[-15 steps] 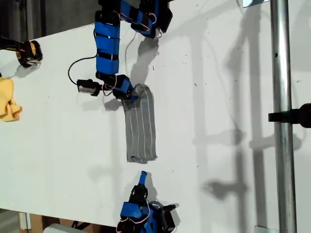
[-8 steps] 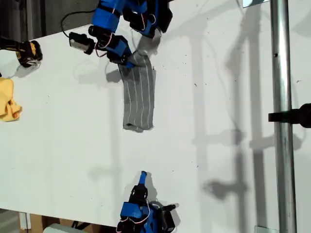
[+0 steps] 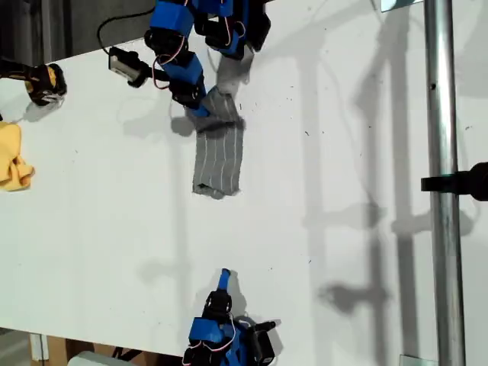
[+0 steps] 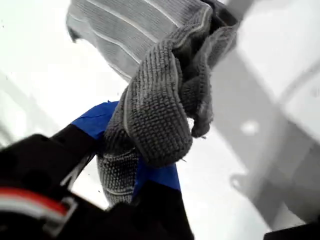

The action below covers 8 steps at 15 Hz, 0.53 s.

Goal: Grasp corners of a towel and fold twice.

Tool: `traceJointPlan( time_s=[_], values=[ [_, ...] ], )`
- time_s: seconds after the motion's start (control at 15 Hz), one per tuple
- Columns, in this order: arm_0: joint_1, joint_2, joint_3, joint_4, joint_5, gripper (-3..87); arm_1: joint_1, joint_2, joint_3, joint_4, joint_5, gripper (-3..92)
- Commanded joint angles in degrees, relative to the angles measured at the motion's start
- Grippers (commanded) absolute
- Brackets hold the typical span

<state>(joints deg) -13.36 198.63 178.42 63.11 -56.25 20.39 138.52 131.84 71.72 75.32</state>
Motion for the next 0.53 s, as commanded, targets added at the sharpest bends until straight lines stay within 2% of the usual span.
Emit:
traceJointPlan(
  time_s=[0.0,0.47],
  values=[
    [-0.2,0.3,0.0,-0.1,-0.3,-1.2,-0.4,-11.2,-11.6,-6.2,-3.8,-0.2],
    [-0.2,0.3,-0.1,0.1,-0.2,-1.2,-3.3,-44.3,-36.7,-13.7,-7.9,-0.2]
  ],
)
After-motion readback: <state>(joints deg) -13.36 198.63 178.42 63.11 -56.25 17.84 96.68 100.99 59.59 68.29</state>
